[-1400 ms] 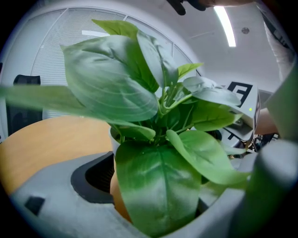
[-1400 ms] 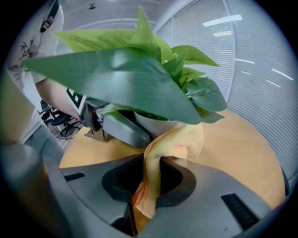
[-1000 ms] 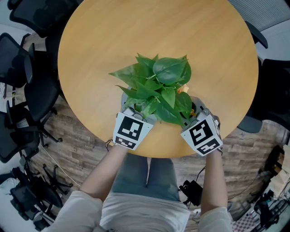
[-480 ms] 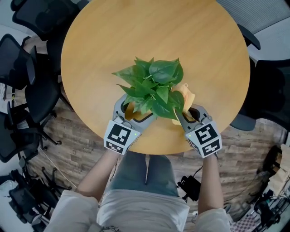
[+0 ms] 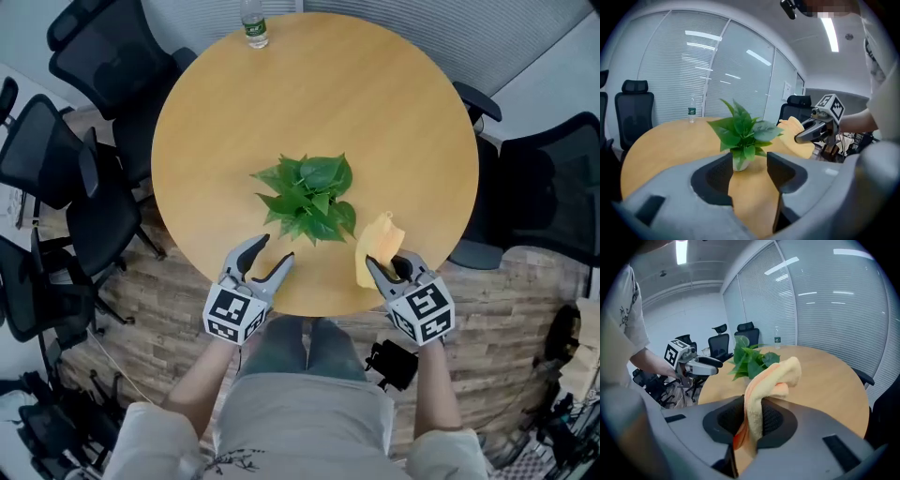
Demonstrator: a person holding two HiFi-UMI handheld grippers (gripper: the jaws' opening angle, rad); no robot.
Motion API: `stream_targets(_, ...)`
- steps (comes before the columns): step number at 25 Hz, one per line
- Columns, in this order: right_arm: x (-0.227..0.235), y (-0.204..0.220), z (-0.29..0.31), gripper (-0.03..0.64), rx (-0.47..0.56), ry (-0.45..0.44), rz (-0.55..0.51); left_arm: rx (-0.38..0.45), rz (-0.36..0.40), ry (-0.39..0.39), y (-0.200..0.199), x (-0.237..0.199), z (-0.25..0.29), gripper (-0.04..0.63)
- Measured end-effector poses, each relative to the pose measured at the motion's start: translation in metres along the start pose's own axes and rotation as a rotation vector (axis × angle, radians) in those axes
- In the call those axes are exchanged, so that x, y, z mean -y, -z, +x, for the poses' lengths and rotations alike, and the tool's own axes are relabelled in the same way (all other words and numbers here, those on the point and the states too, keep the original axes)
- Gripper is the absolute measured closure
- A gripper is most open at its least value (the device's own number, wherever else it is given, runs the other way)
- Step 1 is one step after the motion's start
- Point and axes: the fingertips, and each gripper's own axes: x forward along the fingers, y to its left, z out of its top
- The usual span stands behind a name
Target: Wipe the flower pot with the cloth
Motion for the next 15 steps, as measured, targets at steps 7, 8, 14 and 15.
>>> stream_targets(7, -0.04, -0.045, -0.04, 0.555, 0.164, -0.038, 0.085, 0.023, -0.017, 0.022, -0.051, 0.038, -0.033, 0.499)
stream_targets(8, -0.044, -0.051, -0.043, 0.555, 0.182, -0.043, 0.091, 0.03, -0.007, 0.019, -0.059, 0.04, -0.036, 0.518)
stream_targets(14, -0.054, -0.078, -0.059, 0.555, 0.234, -0.044, 0.099, 0.064, 0.024, 0.054, -0.095, 0.06, -0.043, 0.584)
stream_targets(15, -0.058, -0.084, -0.063, 0.555, 0.244, -0.044, 0.095, 0.066, 0.03, 0.058, -0.1, 0.062, -0.048, 0.584)
